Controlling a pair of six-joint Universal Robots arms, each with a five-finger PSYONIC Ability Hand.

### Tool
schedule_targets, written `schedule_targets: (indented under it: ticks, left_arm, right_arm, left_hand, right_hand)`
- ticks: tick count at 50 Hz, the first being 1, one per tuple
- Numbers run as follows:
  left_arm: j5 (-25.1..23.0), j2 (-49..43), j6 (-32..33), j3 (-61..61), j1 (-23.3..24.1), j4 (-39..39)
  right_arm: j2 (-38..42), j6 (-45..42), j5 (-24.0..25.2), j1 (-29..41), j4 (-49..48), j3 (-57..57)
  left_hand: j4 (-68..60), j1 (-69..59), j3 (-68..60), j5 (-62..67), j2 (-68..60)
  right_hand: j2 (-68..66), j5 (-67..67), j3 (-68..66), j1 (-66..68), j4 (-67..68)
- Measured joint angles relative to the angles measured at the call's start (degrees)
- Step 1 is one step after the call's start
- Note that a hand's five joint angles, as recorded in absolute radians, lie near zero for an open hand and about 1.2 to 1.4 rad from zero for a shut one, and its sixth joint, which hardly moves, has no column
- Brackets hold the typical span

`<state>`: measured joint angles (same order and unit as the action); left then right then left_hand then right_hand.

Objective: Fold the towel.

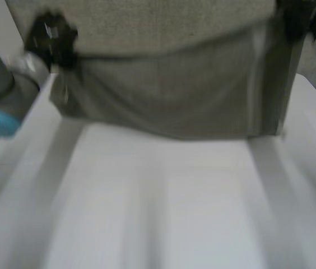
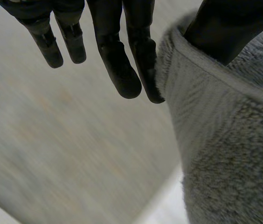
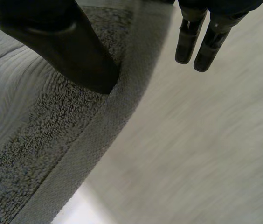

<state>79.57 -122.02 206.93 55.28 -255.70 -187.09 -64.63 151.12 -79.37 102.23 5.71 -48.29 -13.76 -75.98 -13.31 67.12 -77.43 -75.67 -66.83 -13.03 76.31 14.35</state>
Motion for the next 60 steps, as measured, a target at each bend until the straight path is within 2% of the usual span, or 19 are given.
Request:
schedule_targets:
  ticks: [4, 7, 12, 15, 19, 26, 34, 40, 47, 55, 60]
  left_arm:
    - [1.73, 3.14, -8.83, -12.69, 1.43, -0.01]
    - [1.87, 5.4, -13.44, -16.22, 1.62, -0.59]
    - [1.27, 7.45, -17.13, -14.23, 1.19, -1.32]
    - [0.26, 7.81, -17.41, -7.88, 0.24, -1.96]
    - [-2.95, 8.04, -16.89, 4.77, -1.56, -5.29]
    - [-9.25, 7.98, -12.89, 27.48, -3.28, -17.59]
    - [-11.03, 6.38, -4.1, 43.61, -3.38, -27.75]
    - [-11.06, 7.7, -0.74, 48.51, -3.4, -28.43]
    - [-10.98, 11.45, -0.21, 51.37, -3.92, -28.26]
    - [-10.51, 9.65, 0.19, 53.16, -4.49, -29.14]
    - [-9.81, 5.27, 2.63, 52.29, -4.55, -30.37]
  right_arm:
    - [-2.75, 5.42, -0.41, 0.06, -3.87, 6.34]
    - [-4.39, 7.29, -0.05, 0.0, -5.3, 6.8]
    - [-6.53, 8.07, 2.27, -0.35, -6.46, 0.9]
    - [-7.76, 7.62, 4.92, -0.57, -7.38, -6.04]
    - [-8.74, 5.5, 8.91, -0.95, -8.95, -17.72]
    - [-9.12, -0.79, 13.63, -3.55, -10.39, -37.07]
    - [-8.91, -6.16, 16.99, -7.1, -12.13, -51.43]
    - [-10.7, -5.97, 17.24, -8.47, -12.42, -54.96]
    - [-15.88, -4.15, 16.58, -9.36, -11.94, -55.39]
    - [-18.68, 0.99, 16.4, -12.64, -11.84, -55.46]
    - [-18.76, 2.55, 16.56, -14.96, -11.85, -55.35]
  left_hand:
    - [0.0, -0.01, 0.0, 0.0, -0.04]
    - [0.0, -0.01, 0.0, 0.49, -0.04]
    - [0.0, -0.01, 0.0, 0.75, -0.05]
    - [0.0, -0.01, 0.0, 0.75, -0.05]
    - [0.0, -0.01, 0.0, 0.76, -0.05]
    - [0.0, -0.01, 0.0, 0.76, -0.06]
    - [0.0, -0.01, 0.0, 0.75, -0.05]
    - [0.0, -0.02, 0.0, 0.76, -0.05]
    - [0.0, 0.61, 0.0, -1.0, 1.6]
    - [0.0, 26.36, 0.0, -27.38, 27.36]
    - [0.0, 30.29, 0.0, -32.13, 30.99]
  right_hand:
    - [-0.02, 0.0, 0.0, 0.01, 0.0]
    - [-0.04, -0.17, 0.0, 0.01, 0.0]
    - [-0.11, -0.25, 0.0, 0.01, 0.0]
    - [-0.11, -0.25, 0.0, 0.01, 0.0]
    - [-0.11, -0.26, 0.0, 0.01, 0.0]
    - [-0.11, -0.25, 0.0, 0.02, 0.0]
    - [-0.11, -0.25, 0.0, 0.02, 0.0]
    - [-0.11, -0.25, 0.0, 0.02, 0.0]
    - [-0.11, -0.26, 0.0, 0.02, 0.0]
    - [-0.11, -0.25, 0.0, 0.02, 0.0]
    - [-0.11, -0.25, 0.0, 0.02, 0.0]
